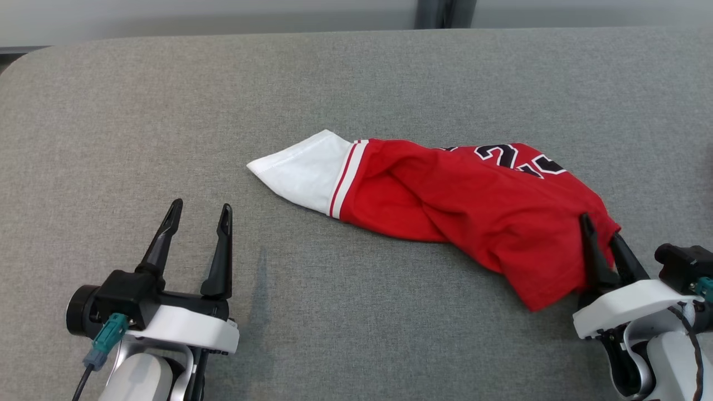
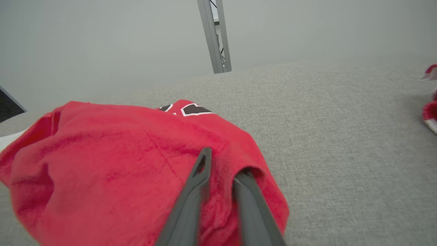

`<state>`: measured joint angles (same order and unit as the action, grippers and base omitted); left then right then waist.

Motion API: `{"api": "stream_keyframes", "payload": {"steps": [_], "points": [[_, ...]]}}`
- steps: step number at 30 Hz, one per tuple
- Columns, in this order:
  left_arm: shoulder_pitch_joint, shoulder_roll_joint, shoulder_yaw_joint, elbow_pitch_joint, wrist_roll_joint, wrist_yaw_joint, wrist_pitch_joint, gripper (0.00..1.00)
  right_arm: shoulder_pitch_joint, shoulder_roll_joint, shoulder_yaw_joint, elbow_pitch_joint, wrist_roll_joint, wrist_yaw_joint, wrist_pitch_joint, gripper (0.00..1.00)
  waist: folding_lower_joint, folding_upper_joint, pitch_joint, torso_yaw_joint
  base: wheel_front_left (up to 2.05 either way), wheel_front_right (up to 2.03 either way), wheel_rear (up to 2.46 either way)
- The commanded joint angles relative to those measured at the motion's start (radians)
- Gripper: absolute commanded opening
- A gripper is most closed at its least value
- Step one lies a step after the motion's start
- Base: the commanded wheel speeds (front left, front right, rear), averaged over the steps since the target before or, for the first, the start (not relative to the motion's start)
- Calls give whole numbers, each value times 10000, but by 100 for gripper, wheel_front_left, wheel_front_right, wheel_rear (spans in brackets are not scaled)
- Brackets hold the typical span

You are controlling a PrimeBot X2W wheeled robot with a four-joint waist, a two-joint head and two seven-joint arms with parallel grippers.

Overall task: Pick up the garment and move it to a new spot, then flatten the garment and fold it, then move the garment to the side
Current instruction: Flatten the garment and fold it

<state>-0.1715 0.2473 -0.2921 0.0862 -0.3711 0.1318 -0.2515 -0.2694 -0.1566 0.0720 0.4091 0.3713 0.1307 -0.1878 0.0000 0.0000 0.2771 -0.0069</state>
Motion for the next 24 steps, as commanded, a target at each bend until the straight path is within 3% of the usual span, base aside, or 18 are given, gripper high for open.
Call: {"api": "stream_keyframes", "payload": {"steps": [1,12,24], "points": [[-204,58,39,42,28,-50,-61,100,-28,-33,96,91,281,1,-209,100,0,0,-57,-54,0,0,0],[286,95,91,88,-64,107,-87,100,1563,2,170,-816,621,1,-396,100,0,0,-734,-344,0,0,0],[1149,164,172,23,-204,414,-49,100,2412,348,-767,-3419,-1449,1,178,100,0,0,-1612,-513,0,0,0]]}}
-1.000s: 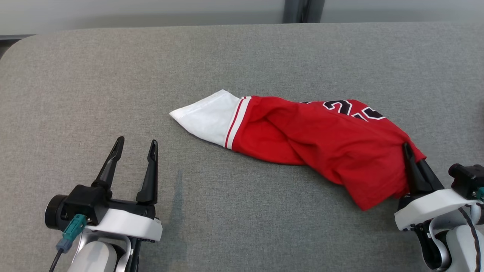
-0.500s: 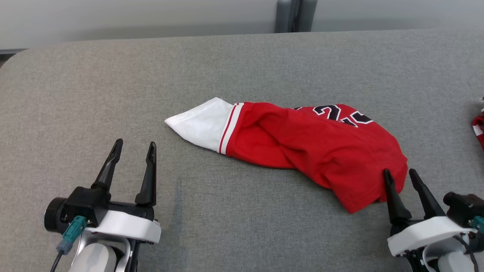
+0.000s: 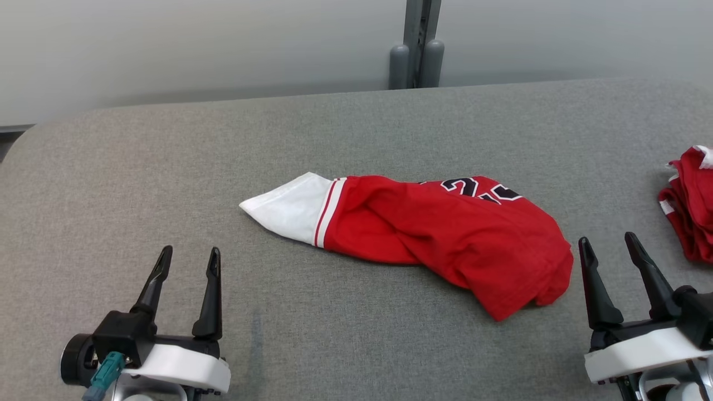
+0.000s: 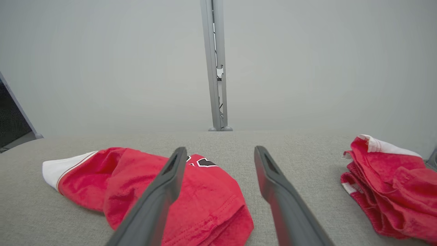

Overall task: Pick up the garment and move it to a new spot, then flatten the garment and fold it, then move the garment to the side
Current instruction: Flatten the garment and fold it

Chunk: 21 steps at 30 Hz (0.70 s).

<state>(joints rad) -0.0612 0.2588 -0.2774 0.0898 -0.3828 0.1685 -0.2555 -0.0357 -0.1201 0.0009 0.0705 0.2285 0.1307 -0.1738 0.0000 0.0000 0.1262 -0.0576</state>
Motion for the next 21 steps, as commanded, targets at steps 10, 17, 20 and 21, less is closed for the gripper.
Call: {"api": "stream_keyframes", "payload": {"steps": [10,17,20,21], "points": [[507,55,-66,-15,-151,186,98,100,718,237,-55,-1032,-472,1,677,100,0,0,-465,-27,0,0,0],[413,80,-115,3,-185,193,129,100,826,328,-92,-1207,-462,1,795,100,0,0,-438,-43,0,0,0],[356,82,-141,32,-200,202,138,100,809,353,-83,-1244,-458,1,817,100,0,0,-431,-25,0,0,0],[338,86,-143,34,-203,210,137,100,807,354,-76,-1261,-452,1,823,100,0,0,-417,-22,0,0,0]]}}
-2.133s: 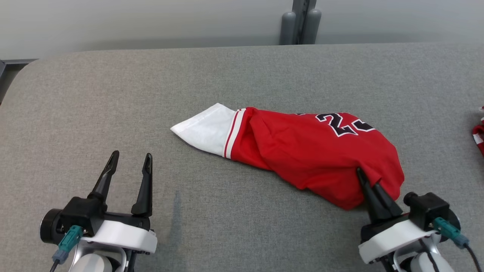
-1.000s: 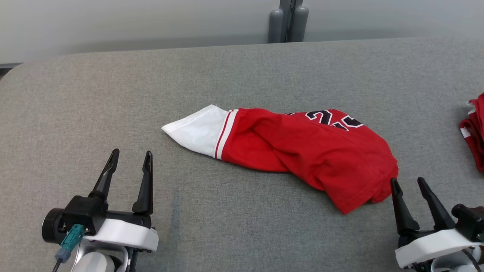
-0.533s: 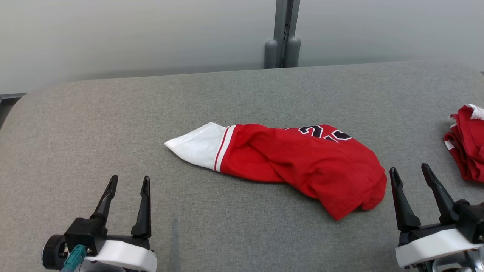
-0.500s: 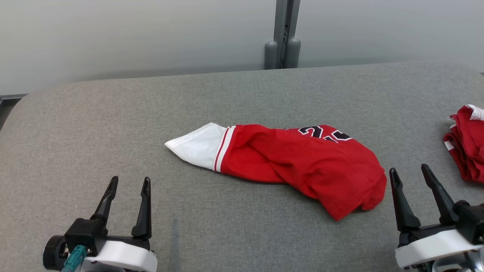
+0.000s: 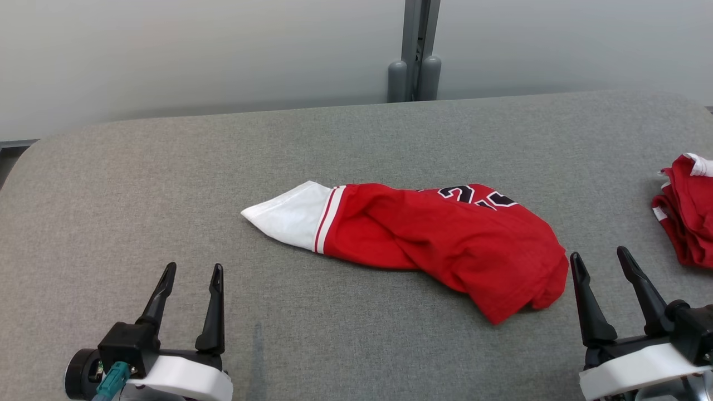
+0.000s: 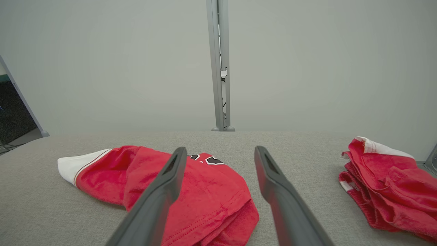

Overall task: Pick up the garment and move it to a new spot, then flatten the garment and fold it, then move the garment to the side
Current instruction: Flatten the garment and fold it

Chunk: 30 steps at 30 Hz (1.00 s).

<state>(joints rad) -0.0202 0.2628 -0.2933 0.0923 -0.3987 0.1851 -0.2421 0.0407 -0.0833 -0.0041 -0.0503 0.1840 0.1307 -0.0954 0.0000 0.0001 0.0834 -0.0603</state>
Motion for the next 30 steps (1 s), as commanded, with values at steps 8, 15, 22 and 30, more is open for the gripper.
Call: {"api": "stream_keyframes", "payload": {"steps": [8,15,22,30], "points": [[-892,99,-88,119,-67,-221,144,100,-203,8,-27,-189,73,1,-25,100,0,-1,470,17,0,0,0],[-2663,148,-190,829,-221,-700,844,100,-606,14,88,-221,115,1,-149,100,0,-1,1312,-219,0,0,0],[-4702,237,-249,3302,-686,-1559,1854,100,-1187,75,412,69,223,1,-450,100,0,-1,2223,-745,0,0,0],[-6047,27,-585,6402,-1084,-2580,2474,90,-1583,132,557,665,364,1,-814,100,0,-1,2630,-1106,0,0,0]]}}
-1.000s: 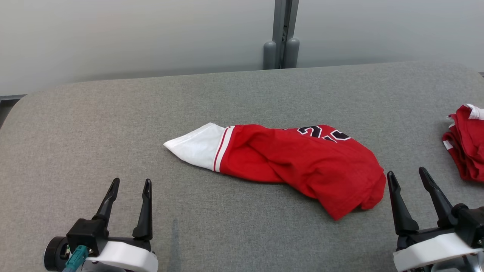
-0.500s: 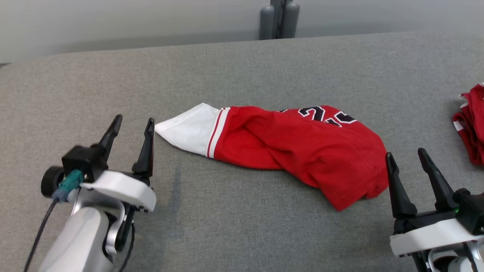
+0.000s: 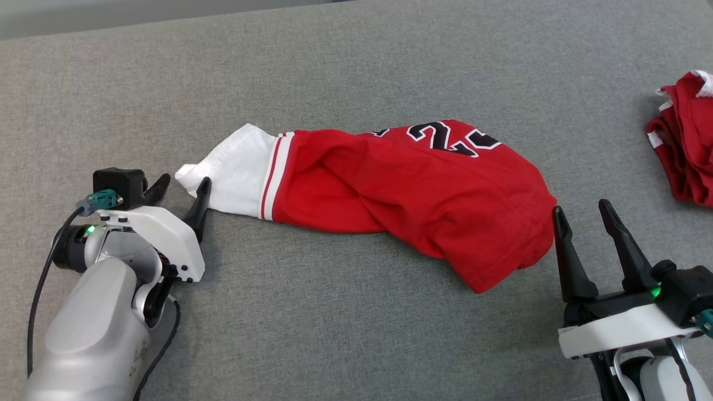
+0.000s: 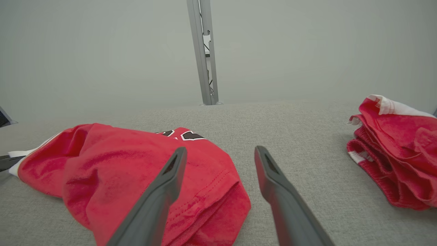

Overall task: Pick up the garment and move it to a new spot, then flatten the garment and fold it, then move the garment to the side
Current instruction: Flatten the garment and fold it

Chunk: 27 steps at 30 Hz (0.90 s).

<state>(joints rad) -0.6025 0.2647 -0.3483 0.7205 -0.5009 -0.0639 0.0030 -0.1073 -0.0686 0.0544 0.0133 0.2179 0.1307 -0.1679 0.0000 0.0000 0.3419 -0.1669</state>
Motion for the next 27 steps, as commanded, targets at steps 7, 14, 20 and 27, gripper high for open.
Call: {"api": "stream_keyframes", "payload": {"steps": [7,14,20,27], "points": [[-629,-92,-265,959,-146,-382,-221,0,-128,5,-114,234,59,1,-191,100,0,0,53,-32,0,0,0],[-808,-184,-340,1287,-127,-427,-831,0,285,-7,290,448,251,1,349,100,0,0,38,36,0,0,0],[-861,-250,-432,1528,-115,-445,-1091,0,313,11,793,690,566,1,609,100,0,0,52,95,0,0,0],[-952,-331,-550,1741,-133,-475,-1266,0,-19,-89,1065,955,812,1,646,100,0,0,63,157,0,0,0]]}}
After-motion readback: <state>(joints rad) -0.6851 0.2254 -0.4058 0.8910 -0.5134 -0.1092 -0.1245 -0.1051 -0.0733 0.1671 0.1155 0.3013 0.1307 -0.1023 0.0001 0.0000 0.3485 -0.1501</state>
